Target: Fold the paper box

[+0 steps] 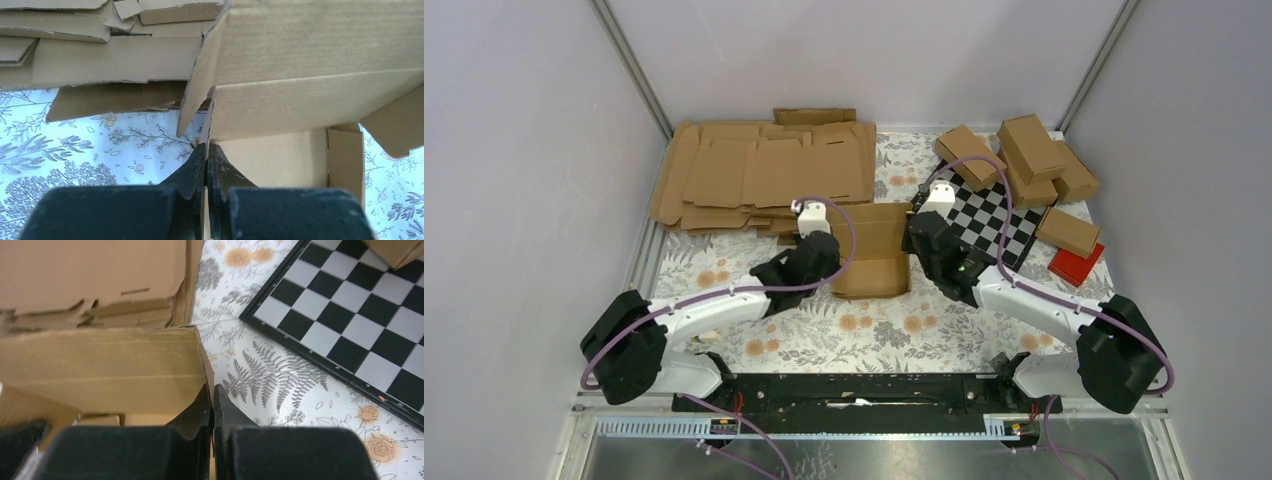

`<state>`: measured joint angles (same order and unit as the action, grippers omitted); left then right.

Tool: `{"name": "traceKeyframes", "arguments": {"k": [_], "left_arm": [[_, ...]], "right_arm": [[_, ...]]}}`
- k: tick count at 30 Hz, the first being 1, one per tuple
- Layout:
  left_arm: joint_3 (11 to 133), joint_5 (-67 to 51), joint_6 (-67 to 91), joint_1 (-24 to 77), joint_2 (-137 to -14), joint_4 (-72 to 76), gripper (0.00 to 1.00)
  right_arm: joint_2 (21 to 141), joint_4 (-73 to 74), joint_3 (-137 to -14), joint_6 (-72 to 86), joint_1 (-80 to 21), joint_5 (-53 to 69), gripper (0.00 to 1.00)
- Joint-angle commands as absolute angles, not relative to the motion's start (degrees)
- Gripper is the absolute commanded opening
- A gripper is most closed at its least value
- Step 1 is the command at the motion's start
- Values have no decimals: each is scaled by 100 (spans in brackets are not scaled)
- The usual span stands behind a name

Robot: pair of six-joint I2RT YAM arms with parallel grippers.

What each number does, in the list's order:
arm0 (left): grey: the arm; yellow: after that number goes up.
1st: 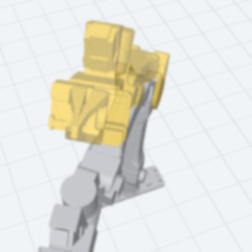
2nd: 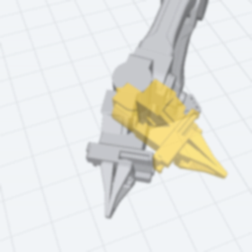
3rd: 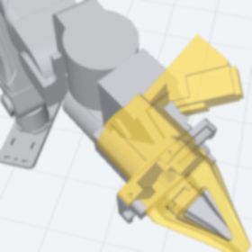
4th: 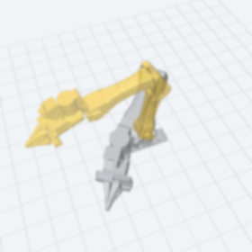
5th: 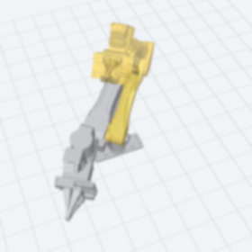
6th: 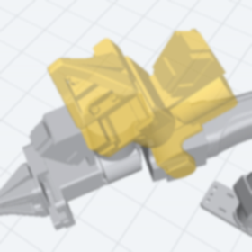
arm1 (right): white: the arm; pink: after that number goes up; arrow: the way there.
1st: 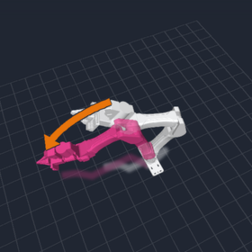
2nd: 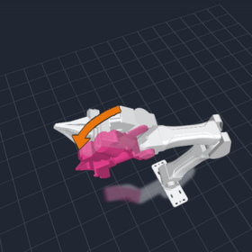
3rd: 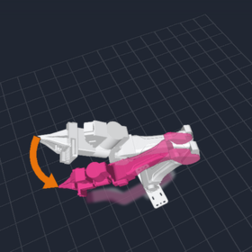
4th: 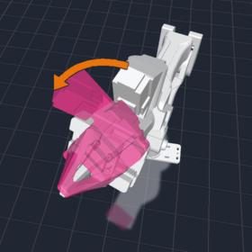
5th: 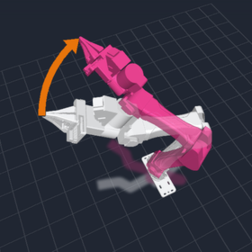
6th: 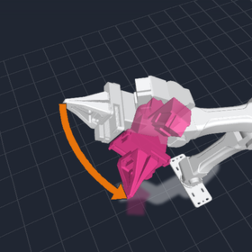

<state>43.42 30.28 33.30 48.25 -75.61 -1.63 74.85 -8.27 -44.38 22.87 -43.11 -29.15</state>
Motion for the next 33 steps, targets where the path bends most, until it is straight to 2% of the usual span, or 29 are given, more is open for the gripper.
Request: {"name": "traceKeyframes", "arguments": {"k": [1,5,16,33], "left_arm": [[4096,4408,3747,5353,-7479,1075,0],[3893,4578,4018,5500,-7564,1226,0],[2932,4639,4451,5660,-7560,2332,0],[2588,4552,4639,5778,-7772,2290,0]], "right_arm": [[7427,-1780,-4267,2761,-4552,-4220,0],[7394,-2001,-4028,2970,-4702,-4704,0],[6975,-2462,-2975,3119,-4748,-4408,0],[7045,-2902,-2472,2960,-4746,-4010,0]]}}
